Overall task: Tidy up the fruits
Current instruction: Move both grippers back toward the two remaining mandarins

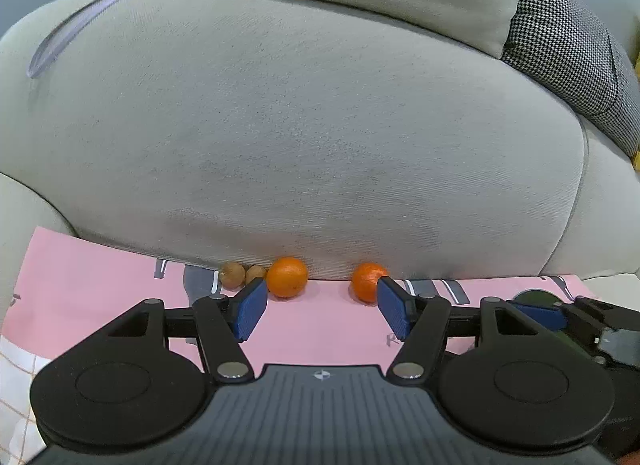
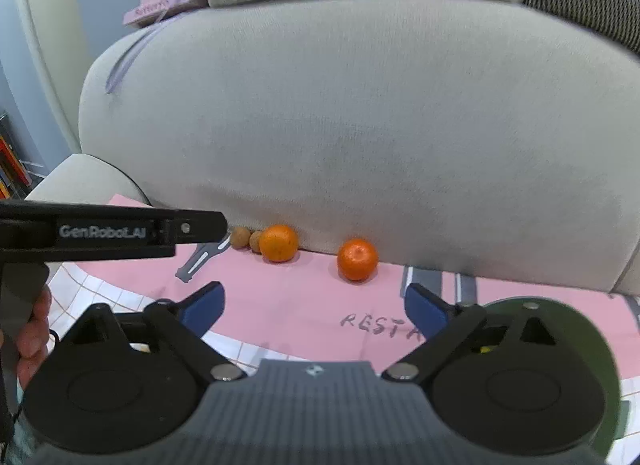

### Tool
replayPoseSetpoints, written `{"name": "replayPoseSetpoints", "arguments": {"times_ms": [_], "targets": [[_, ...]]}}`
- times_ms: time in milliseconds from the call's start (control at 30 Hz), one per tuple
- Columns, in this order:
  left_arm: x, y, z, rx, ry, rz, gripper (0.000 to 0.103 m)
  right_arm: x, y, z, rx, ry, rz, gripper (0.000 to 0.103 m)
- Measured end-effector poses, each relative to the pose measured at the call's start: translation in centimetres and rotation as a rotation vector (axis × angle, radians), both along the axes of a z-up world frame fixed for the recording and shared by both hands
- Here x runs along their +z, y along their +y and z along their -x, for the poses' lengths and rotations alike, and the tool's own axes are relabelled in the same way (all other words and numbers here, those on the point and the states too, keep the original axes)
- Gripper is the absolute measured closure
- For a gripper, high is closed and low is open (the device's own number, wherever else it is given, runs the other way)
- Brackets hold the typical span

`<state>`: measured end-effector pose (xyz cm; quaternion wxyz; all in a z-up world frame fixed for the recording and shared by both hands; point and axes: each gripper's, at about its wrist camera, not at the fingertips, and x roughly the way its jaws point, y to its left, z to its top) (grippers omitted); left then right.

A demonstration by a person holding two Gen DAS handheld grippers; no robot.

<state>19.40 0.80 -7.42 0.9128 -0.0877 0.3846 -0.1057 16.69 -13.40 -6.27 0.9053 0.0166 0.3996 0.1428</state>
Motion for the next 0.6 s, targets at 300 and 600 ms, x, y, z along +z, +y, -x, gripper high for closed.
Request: {"name": "replayPoseSetpoints", "arguments": {"times_ms": [300,600], "targets": [[-3.7,1.4,-2.4,-0.008,0.118,0.041,0.033,-3.2,1.2,-3.3,-0.006,0.054,0.047,0.031],[-6.2,2.3,-4.7,0.022,0.100,0.081,0.052,-6.0,1.9,-7.0,-0.019,0.099,0.076,0.042]]}}
